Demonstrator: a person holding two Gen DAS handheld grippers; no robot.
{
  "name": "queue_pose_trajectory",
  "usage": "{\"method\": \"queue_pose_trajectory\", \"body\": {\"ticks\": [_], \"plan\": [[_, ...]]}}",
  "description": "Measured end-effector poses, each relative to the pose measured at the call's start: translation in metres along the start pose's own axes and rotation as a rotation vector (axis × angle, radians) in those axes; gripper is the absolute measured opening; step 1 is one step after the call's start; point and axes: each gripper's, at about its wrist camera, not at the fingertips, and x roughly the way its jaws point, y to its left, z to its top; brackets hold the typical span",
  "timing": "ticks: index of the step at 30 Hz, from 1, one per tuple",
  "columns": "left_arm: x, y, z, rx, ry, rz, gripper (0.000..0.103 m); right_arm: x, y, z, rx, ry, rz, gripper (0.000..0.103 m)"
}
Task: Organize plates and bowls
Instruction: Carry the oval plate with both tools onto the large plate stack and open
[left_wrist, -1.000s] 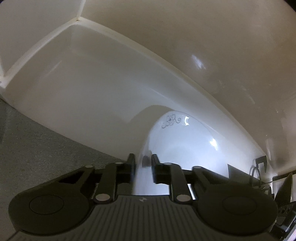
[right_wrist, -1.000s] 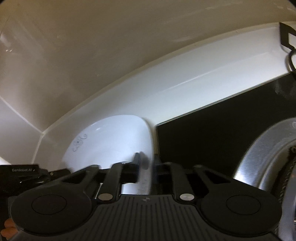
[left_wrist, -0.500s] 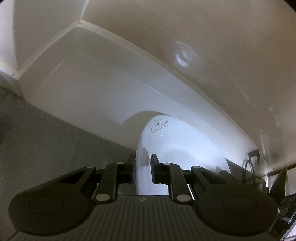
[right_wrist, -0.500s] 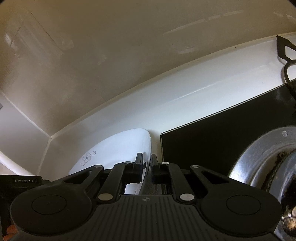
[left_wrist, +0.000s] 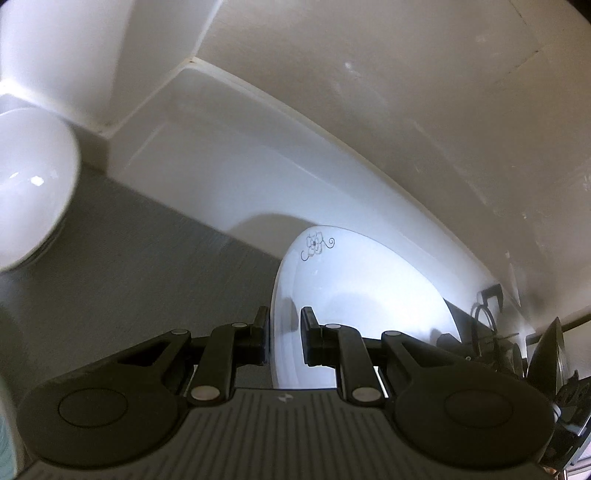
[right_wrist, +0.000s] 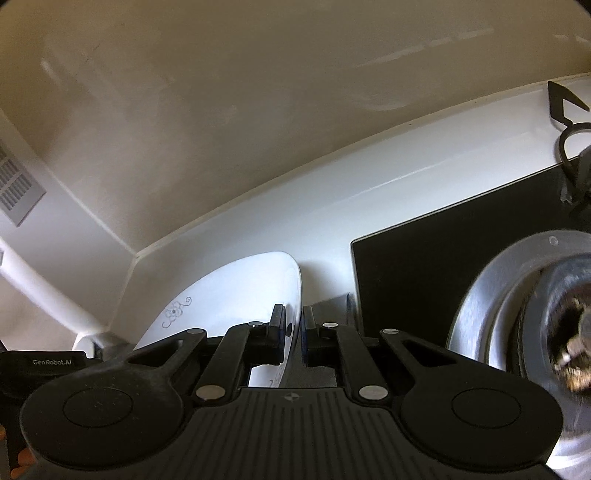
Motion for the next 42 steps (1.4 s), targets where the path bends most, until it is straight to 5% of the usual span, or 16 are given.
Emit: {"method": "queue_pose_trajectory", "body": {"ticks": [22, 42], "plan": [[-0.073, 0.041, -0.085, -0.018, 0.022, 0.032, 0.017, 0.001, -0.011, -0.019, -0.021, 0.057, 0.031, 0.009], [-0.069, 0.054, -0.113, 0.01, 0.077, 0.055, 0.018, 0.028, -0.022, -0.012, -0.039, 0.073, 0.002, 0.01]]}}
